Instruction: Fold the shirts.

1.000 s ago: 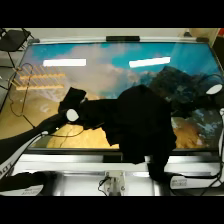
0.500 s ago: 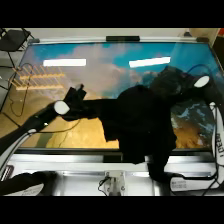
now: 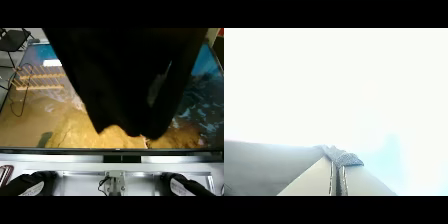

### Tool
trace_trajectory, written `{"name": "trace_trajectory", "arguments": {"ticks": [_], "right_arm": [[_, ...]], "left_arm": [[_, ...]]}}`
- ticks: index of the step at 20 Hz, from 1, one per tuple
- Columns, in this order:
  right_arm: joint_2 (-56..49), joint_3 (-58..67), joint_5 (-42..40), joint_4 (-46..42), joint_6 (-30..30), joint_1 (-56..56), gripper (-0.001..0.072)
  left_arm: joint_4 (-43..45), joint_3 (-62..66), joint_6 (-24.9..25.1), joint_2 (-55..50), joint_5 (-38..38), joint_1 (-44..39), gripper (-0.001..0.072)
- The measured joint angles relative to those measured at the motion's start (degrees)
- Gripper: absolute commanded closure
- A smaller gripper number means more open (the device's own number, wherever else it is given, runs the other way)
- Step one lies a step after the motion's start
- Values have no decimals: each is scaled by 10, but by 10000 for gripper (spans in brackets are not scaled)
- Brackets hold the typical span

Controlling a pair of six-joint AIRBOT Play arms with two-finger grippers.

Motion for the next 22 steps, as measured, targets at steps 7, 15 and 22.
{"name": "trace_trajectory", "arguments": {"ticks": [7,15,22], "right_arm": [[36,61,158,-43,40,10,641],[69,-137,516,-74,85,13,641],[42,-187,504,-64,112,13,642]], "left_arm": [[75,87,-49,6,-171,6,659],[222,-147,-200,61,-415,-71,659],[306,-232,-314,88,-442,-83,659]]}}
